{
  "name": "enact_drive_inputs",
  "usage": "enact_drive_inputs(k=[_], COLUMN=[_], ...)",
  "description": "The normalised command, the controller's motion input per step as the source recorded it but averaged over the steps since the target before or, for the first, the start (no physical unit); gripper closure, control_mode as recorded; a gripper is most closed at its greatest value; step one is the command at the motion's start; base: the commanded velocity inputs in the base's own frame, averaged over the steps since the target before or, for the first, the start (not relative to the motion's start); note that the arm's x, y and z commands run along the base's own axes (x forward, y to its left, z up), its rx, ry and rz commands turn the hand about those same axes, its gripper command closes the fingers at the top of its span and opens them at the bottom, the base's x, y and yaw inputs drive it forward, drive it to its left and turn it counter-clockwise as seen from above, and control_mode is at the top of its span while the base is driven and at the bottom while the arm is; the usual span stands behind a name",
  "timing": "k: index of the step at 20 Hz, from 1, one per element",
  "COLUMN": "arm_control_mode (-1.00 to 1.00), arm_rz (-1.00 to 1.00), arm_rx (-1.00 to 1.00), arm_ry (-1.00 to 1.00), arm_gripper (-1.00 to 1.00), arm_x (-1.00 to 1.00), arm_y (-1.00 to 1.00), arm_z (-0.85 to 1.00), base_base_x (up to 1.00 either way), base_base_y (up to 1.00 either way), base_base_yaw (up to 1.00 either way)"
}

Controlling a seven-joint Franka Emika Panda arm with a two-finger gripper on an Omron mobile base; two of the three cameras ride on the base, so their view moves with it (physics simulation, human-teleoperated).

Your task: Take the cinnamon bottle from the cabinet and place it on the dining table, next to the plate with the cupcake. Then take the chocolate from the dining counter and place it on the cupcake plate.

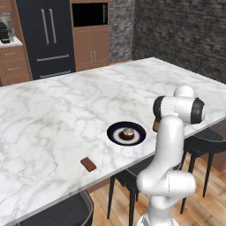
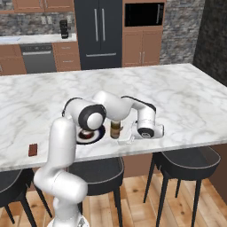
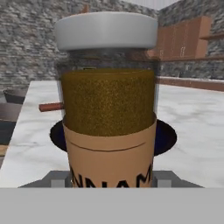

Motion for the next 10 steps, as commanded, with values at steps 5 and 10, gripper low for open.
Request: enact_drive_inputs(k=[5, 10], arm_control_mode=[-1.00, -1.00], arm_rz=[0.00, 0.00], arm_rx=[-0.08, -0.12], arm_ry=[0.00, 0.00], arm_gripper=[1.00, 1.00], arm_x=[0.24, 0.18], arm_y=[0.22, 0.24], arm_z=[-0.12, -0.20], base_base_x=[0.00, 0.00], base_base_y=[0.00, 0.00], base_base_yaw=[0.00, 0.00])
